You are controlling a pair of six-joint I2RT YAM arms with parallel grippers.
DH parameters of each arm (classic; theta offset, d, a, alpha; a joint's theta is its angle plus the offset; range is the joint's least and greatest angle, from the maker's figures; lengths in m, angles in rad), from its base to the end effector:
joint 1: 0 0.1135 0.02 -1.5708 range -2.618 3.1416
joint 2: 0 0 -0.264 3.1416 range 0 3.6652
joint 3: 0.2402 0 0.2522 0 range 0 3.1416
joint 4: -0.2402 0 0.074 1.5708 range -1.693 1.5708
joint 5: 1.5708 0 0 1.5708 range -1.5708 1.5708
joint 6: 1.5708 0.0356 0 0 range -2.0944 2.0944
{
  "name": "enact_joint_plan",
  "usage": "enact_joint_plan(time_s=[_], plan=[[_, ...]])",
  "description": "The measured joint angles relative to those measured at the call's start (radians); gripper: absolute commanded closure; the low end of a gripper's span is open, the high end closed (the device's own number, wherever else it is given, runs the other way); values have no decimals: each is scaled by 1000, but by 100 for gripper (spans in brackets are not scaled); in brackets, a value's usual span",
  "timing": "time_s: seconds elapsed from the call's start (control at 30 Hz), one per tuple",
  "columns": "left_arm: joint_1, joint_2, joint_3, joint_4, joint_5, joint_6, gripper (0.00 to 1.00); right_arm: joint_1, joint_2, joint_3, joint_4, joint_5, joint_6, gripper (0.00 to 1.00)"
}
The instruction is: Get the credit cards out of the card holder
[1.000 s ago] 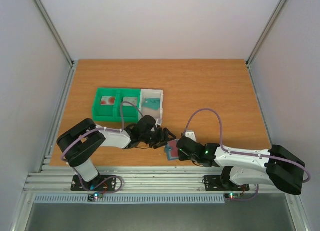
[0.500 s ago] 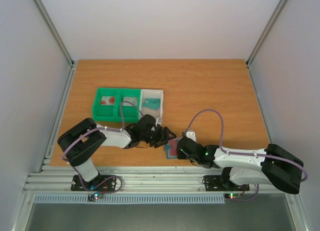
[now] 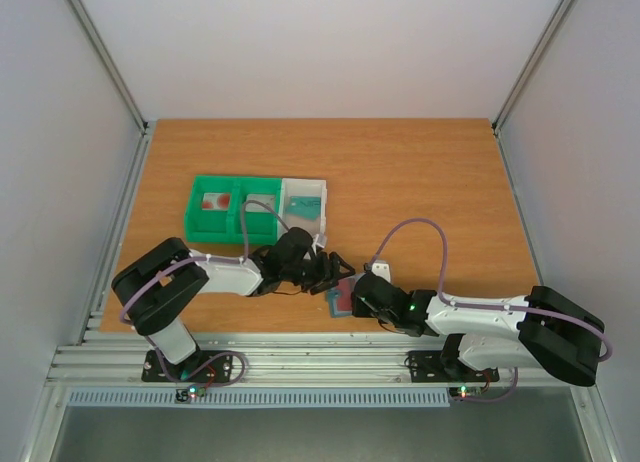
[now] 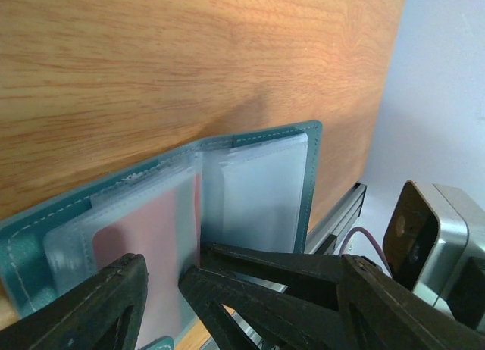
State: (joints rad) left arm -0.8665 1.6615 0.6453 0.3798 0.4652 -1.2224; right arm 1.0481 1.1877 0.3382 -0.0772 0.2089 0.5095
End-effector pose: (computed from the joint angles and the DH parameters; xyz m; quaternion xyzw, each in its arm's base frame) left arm 0.1879 -0.2458 0.1369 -0.0516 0.8734 -0.4823 0.0422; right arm 0.1030 0.1640 0.1270 -0.2192 0.9182 0.1507 0.2935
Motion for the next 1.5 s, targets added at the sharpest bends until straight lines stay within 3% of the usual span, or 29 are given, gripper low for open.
enact_joint_plan(time_s=[0.8, 1.5], plan=[[-9, -40, 10, -136, -55, 53, 31, 0, 1, -1, 3, 0, 10, 83], [-8, 6, 15, -86, -43, 41, 31, 0, -2, -4, 4, 0, 11, 83]])
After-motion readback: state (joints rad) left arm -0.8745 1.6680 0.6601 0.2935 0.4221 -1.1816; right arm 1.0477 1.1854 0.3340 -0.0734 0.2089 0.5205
